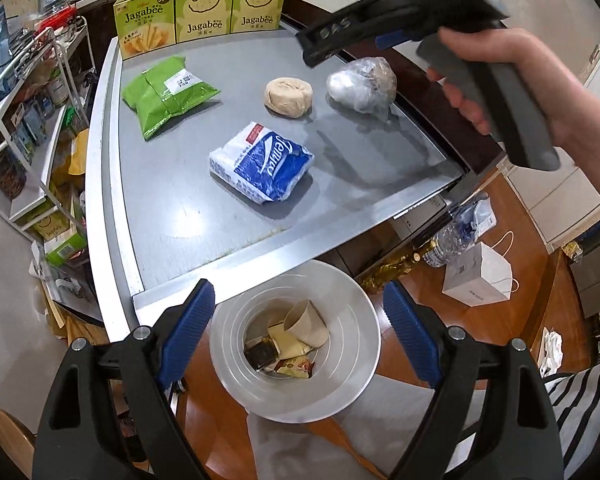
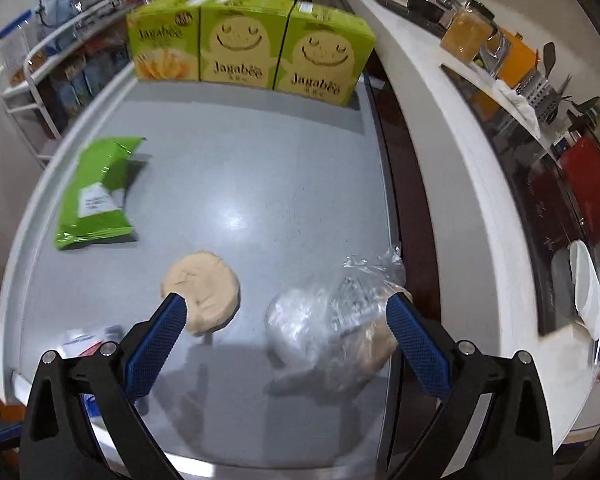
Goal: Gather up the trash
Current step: 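Grasp the plastic-wrapped bread with the right gripper while the left grasps the Tempo tissue pack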
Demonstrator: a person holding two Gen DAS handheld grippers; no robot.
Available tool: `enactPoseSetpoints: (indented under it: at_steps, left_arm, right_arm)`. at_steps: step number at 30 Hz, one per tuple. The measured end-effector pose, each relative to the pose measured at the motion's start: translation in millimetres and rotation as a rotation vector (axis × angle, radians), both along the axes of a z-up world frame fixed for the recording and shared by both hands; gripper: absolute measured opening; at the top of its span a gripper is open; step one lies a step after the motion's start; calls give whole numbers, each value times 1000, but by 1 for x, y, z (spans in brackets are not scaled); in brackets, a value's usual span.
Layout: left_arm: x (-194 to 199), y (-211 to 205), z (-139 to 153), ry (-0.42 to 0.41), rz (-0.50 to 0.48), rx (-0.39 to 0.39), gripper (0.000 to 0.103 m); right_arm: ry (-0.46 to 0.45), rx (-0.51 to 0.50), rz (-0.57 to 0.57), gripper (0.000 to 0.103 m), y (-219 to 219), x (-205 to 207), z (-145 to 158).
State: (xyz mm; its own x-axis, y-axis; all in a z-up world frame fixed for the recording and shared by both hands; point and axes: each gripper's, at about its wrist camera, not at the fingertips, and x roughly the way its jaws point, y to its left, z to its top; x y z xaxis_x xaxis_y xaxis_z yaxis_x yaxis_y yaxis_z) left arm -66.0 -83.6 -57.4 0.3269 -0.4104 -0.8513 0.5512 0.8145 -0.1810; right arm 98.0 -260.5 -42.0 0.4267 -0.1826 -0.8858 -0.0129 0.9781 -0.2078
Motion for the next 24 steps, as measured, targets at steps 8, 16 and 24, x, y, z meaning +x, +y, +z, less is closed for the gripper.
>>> enactPoseSetpoints:
  at_steps: [8,16,24]
  left_arm:
    - [7,0,1,7,5,-9,87]
    - [14,1,2,13,13,-22,87]
    - [20,3,3,11,17,-20,87]
  right_arm:
    - [90,87,-79,99,-12,15,-31]
    - [129,308,20,99,8,11,-26]
    - [17,340,86,98,22,-3,20]
